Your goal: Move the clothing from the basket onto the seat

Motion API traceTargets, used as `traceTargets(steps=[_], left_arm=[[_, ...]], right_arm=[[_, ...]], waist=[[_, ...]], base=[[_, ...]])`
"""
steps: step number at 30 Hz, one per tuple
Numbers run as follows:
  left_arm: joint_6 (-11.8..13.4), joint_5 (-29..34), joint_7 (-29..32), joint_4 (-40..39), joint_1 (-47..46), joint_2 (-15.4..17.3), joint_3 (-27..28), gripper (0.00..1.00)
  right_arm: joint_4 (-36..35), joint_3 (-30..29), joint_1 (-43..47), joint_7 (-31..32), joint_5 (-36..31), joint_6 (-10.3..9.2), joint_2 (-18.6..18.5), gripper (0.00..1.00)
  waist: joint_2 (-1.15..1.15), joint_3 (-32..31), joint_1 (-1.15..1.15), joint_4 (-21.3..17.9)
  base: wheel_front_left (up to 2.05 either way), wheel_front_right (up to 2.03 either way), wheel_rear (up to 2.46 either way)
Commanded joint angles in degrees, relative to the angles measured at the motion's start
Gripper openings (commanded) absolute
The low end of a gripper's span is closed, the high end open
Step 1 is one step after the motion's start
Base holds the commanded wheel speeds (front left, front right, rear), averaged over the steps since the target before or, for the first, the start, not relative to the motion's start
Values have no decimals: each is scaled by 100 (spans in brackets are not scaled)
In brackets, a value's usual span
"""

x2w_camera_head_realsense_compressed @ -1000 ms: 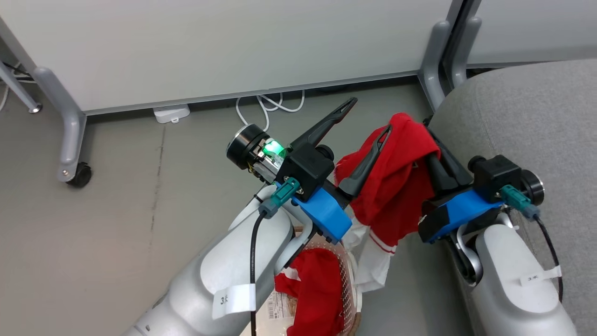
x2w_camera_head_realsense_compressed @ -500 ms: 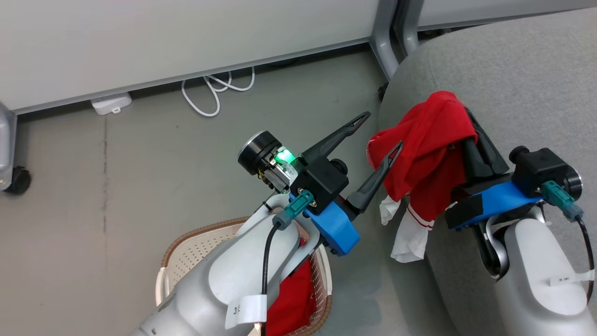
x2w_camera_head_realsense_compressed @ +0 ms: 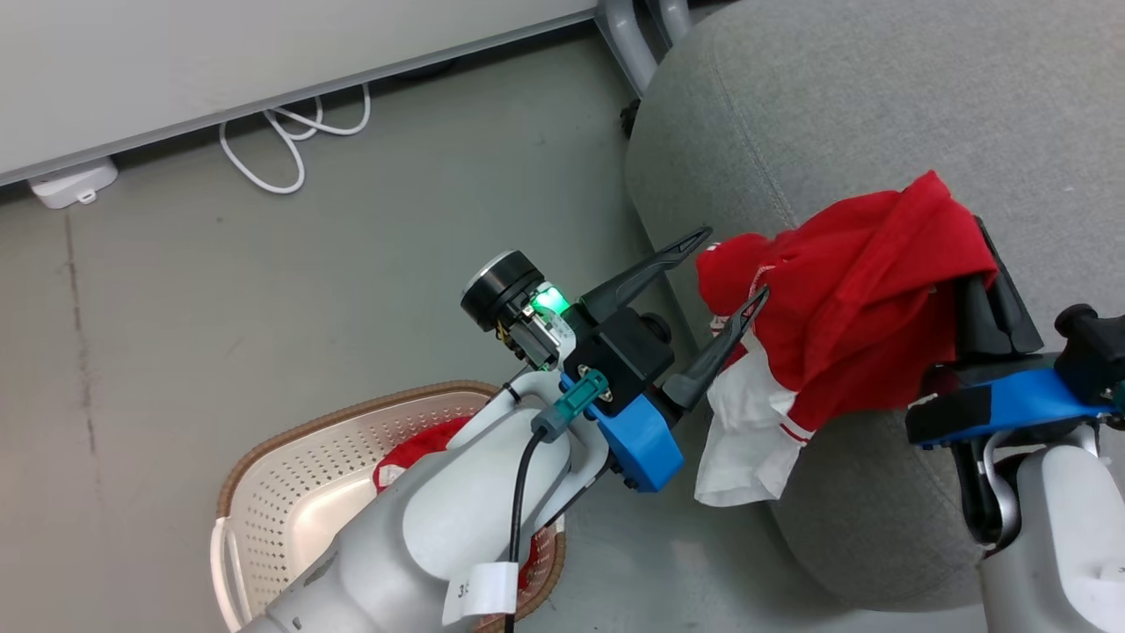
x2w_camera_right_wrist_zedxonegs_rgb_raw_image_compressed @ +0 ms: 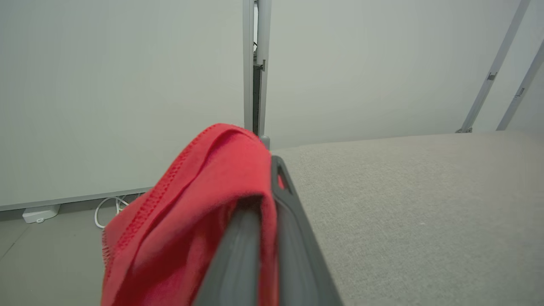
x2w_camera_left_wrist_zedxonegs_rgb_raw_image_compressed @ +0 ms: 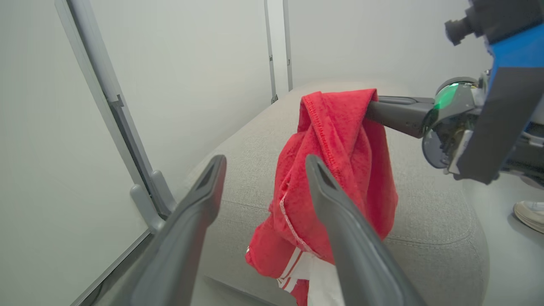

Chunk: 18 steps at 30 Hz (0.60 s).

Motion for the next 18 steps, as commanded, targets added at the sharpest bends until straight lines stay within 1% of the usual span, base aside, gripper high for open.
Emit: traceTargets(steps=[1,9,18], left_arm=[[-17,42,-30,28,-59,11,-16,100],[-78,5,-30,65,27,8,-277,100],[-80,-42,-30,49,73,8,-352,100]], right_arm=[[-61,-58,94,-24,11,3,33,0],[-286,-312,414,-24,78,2,154,0],[-330,-359,575,-24,111,3,223,0]], waist=[[0,91,0,-138],[0,207,0,-375],[0,216,0,-465]], base=[[0,0,0],[0,0,0],[0,0,0]])
